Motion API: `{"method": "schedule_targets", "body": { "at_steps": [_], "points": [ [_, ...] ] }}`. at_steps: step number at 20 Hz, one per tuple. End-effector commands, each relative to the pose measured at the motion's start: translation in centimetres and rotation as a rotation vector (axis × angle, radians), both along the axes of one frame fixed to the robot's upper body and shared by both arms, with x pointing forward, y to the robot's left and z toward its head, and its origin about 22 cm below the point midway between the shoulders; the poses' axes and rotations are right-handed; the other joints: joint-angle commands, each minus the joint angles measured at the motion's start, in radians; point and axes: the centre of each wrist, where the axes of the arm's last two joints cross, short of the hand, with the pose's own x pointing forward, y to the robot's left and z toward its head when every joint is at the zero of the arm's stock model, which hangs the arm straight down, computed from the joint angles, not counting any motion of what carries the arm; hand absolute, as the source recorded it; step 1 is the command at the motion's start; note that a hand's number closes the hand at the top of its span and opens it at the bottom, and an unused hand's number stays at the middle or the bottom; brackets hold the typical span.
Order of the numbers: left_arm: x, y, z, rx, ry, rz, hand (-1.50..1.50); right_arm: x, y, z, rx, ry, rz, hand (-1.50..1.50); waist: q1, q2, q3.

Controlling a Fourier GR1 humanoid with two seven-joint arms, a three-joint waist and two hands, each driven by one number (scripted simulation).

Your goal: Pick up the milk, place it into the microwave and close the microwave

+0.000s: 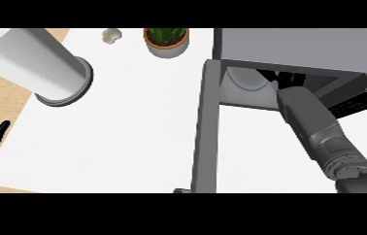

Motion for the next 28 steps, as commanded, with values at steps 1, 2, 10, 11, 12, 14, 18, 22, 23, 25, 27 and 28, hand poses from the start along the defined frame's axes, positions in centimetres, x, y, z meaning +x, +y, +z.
{"method": "schedule_targets", "body": {
  "at_steps": [1, 2, 10, 11, 12, 14, 18, 22, 23, 25, 27, 28],
  "points": [
    [0.4, -0.7, -0.6, -0.010, 0.014, -0.008, -1.50, -0.3, 0.3, -0.5, -0.072, 0.001, 0.008, -1.50, 0.013, 0.006, 0.001],
    [1.1, -0.2, -0.1, -0.001, 0.002, -0.005, -1.50, -0.4, -0.5, -0.6, -0.053, 0.032, 0.029, -1.50, 0.005, 0.006, 0.001],
    [1.4, 0.0, -0.6, 0.002, 0.010, -0.018, -1.50, 0.1, 1.7, -0.2, -0.085, -0.030, 0.007, -1.50, 0.017, 0.005, 0.001],
    [2.0, 0.0, -0.9, 0.004, 0.015, -0.025, -1.50, 0.4, 3.6, 0.0, -0.089, -0.048, 0.001, -1.50, 0.021, 0.011, -0.001],
    [1.2, 0.8, -0.3, 0.023, 0.014, -0.021, -1.50, 0.1, 1.7, -0.1, -0.100, -0.025, 0.010, -1.50, 0.023, 0.004, 0.001],
    [1.4, -0.1, -0.1, 0.030, 0.002, -0.016, -1.50, 0.3, 2.2, 0.1, -0.098, -0.032, 0.021, -1.50, 0.020, 0.001, 0.002],
    [2.3, 0.0, -0.6, 0.022, 0.004, -0.013, -1.50, 0.2, 3.0, -0.2, -0.095, -0.003, 0.049, -1.50, 0.011, 0.002, 0.000],
    [2.3, 0.1, -0.7, 0.009, 0.004, -0.040, -1.50, 0.8, 4.3, 0.9, -0.073, -0.012, 0.078, -1.50, 0.012, -0.003, 0.000],
    [2.1, -0.1, -1.0, 0.005, -0.008, -0.024, -1.50, 0.4, 3.7, 0.1, -0.076, -0.008, 0.063, -1.50, 0.006, -0.004, 0.000],
    [1.7, 0.1, -1.7, 0.002, 0.007, -0.037, -1.50, 0.4, 3.4, 0.1, -0.078, 0.011, 0.087, -1.50, -0.002, -0.007, -0.001],
    [1.6, -0.5, -1.4, 0.012, -0.002, -0.021, -1.50, 0.7, 4.6, 0.6, -0.058, -0.013, 0.086, -1.50, -0.003, -0.011, 0.000],
    [0.9, -0.1, -1.3, 0.026, 0.001, -0.019, -1.50, 0.1, 4.4, -0.5, -0.061, 0.012, 0.106, -1.50, -0.007, -0.015, 0.000]
  ]
}}
